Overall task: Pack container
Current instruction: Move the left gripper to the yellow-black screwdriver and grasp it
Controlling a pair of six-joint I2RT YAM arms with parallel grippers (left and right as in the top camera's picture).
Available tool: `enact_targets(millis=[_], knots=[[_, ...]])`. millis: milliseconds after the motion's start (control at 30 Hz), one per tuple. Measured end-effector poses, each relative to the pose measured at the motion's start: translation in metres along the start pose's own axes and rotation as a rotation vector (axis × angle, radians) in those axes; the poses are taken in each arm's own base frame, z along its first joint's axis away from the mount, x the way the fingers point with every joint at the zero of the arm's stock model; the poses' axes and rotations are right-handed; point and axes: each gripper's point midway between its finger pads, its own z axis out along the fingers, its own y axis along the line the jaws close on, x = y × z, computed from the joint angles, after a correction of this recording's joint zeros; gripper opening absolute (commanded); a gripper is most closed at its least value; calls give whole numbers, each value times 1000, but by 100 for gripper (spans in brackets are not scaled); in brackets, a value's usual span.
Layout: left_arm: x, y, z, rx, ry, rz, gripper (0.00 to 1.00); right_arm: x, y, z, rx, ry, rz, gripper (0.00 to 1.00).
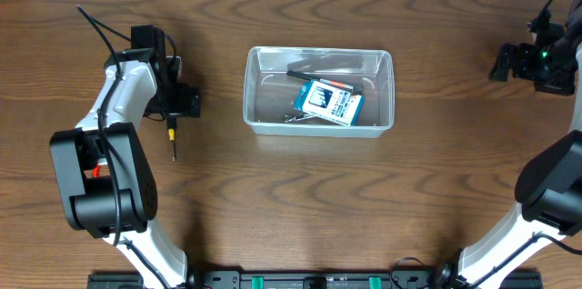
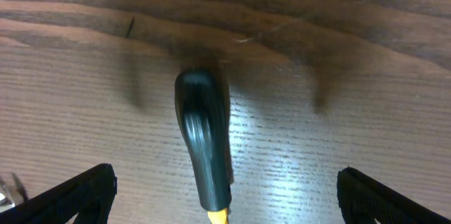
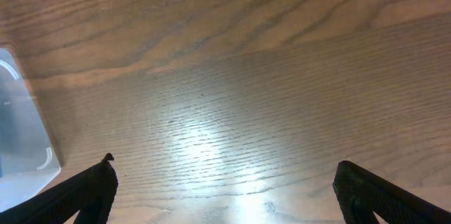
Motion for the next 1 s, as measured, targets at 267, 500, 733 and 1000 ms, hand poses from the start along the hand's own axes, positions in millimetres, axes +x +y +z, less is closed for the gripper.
enact_targets(millis=[267, 500, 733, 1000], knots=[[12, 10, 16, -4, 8, -29, 98, 0, 0, 0, 0, 0, 0, 99], [13, 13, 19, -4, 6, -37, 98, 1, 0, 0, -1, 4, 0, 99], [15, 7, 28, 30, 26, -38, 98, 2, 0, 0, -1, 8, 1, 99], [14, 3, 30, 59, 21, -40, 98, 2, 0, 0, -1, 9, 1, 99]])
